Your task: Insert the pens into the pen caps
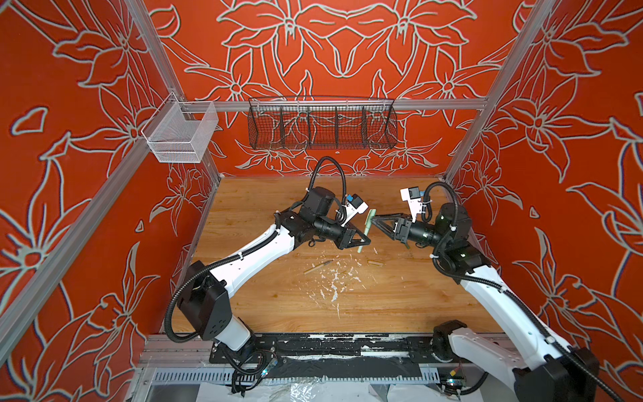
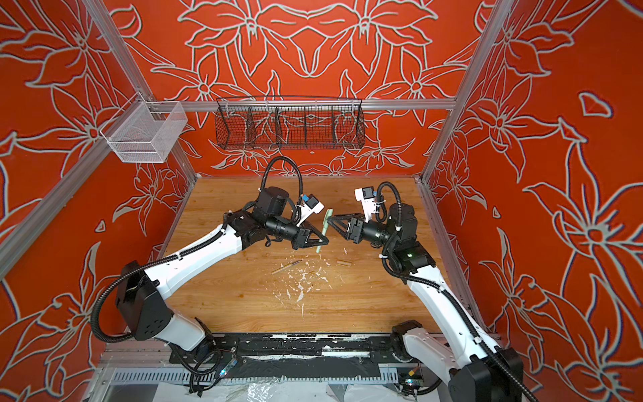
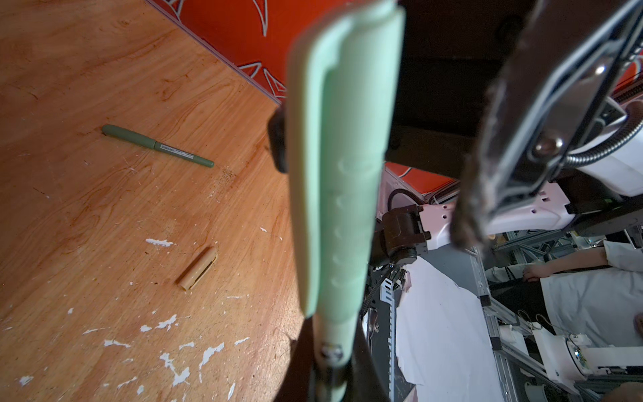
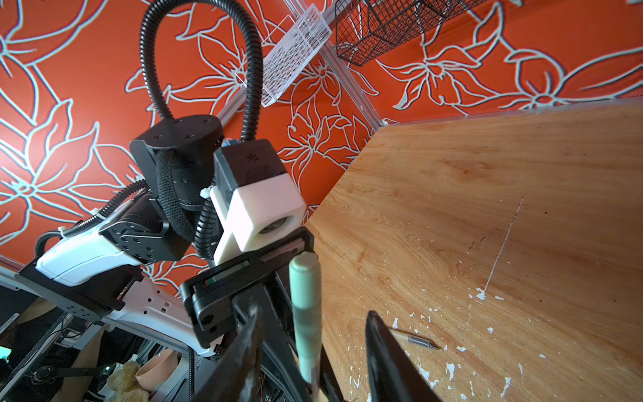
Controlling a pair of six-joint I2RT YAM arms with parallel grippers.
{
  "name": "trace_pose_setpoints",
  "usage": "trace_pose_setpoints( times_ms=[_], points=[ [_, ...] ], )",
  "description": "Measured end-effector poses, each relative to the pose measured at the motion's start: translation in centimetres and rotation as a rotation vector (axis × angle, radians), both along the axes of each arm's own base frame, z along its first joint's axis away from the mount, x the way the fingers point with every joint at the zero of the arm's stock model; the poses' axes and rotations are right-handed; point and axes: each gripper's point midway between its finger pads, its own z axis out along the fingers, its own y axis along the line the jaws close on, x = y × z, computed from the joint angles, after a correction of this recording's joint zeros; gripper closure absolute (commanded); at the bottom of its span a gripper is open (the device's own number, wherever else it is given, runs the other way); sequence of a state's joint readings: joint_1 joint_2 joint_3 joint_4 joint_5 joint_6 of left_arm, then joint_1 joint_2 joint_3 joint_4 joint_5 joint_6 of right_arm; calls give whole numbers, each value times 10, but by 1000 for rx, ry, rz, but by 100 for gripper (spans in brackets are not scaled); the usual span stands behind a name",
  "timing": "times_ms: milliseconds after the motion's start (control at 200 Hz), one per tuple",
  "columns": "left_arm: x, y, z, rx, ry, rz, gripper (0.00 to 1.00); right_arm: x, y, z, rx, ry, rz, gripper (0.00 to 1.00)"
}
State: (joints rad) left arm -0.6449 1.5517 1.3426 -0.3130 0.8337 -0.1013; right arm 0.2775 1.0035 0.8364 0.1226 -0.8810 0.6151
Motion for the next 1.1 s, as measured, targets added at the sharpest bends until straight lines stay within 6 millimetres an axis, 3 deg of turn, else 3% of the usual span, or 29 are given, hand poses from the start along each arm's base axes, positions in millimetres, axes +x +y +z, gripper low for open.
trace_pose_setpoints(
  times_ms=[390, 510, 706, 996, 1031, 1101],
  points=[
    [1, -7, -2, 8, 2, -16, 100, 3, 2, 3, -3, -10, -4, 63],
    [-1, -8, -3, 11, 2, -21, 100, 3, 1, 5, -5, -8, -6, 82],
    [-1, -10, -6, 16, 5, -27, 100, 5, 0, 2, -24, 5, -24, 100],
    [2, -11, -2, 33, 1, -9, 100, 4, -4, 5, -25, -3, -47, 100],
    [2, -11, -1, 33, 0, -7, 92, 4, -4, 6, -25, -6, -52, 100],
    [3, -12, -1, 36, -2, 0, 88, 4, -6, 7, -28, -9, -66, 100]
  ],
)
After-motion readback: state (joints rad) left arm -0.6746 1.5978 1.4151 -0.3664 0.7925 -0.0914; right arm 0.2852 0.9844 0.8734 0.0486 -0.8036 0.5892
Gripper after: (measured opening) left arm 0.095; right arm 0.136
